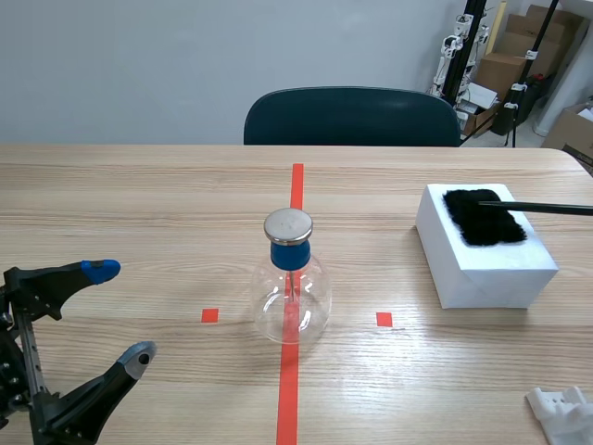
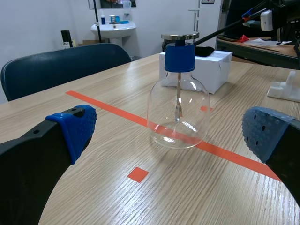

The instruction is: Do the electroscope experiment. rub the rod on the fur

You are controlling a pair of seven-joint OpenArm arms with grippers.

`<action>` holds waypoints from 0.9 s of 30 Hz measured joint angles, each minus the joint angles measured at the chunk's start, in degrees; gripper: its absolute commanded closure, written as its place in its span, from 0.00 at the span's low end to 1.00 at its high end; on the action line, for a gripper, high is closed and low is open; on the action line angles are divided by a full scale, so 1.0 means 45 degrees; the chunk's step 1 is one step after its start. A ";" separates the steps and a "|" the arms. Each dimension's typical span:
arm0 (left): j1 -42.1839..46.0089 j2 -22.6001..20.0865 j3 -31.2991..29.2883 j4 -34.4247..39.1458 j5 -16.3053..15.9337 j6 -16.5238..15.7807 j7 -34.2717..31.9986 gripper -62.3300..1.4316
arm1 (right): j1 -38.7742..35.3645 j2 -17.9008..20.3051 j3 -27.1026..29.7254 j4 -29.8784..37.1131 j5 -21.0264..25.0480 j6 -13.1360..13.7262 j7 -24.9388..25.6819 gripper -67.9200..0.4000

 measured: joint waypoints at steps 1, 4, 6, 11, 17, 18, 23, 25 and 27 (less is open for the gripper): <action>0.0000 0.0000 0.0000 0.0000 0.0000 0.0000 0.0000 0.00 | 0.0000 0.0000 0.0000 0.0000 0.0000 0.0000 -0.0272 0.99; 0.0000 0.0000 0.0000 0.0000 0.0000 0.0000 0.0000 0.00 | 0.0000 0.0000 0.0000 0.0000 0.0000 0.0257 -0.0491 0.99; 0.0000 0.0000 0.0000 0.0000 0.0000 0.0000 0.0000 0.00 | 0.0000 -0.0005 0.0000 0.0000 0.0000 0.0345 -0.0442 0.99; 0.0000 0.0000 0.0000 0.0000 0.0000 0.0000 0.0000 0.00 | 0.0000 -0.0005 0.0000 0.0000 0.0005 0.0335 0.0748 0.99; 0.0000 0.0000 0.0000 0.0000 0.0000 0.0000 0.0000 0.00 | 0.0000 -0.0005 0.0000 0.0000 0.0000 0.0282 0.1593 0.99; 0.0000 0.0000 0.0000 0.0000 0.0000 0.0000 0.0000 0.00 | 0.0000 -0.0005 0.0000 0.0000 0.0000 0.0287 0.1574 0.99; 0.0000 0.0000 0.0000 0.0000 0.0000 0.0000 0.0000 0.00 | 0.0000 0.0000 0.0000 0.0000 0.0204 0.0287 -0.0102 0.99; 0.0000 0.0000 0.0000 0.0000 0.0000 0.0000 0.0000 0.00 | 0.0000 0.0000 0.0000 0.0000 0.0291 0.0291 -0.0199 0.99; 0.0000 0.0000 0.0000 0.0000 0.0000 0.0000 0.0000 0.00 | 0.0000 -0.0005 0.0000 0.0000 0.0364 0.0291 -0.0083 0.99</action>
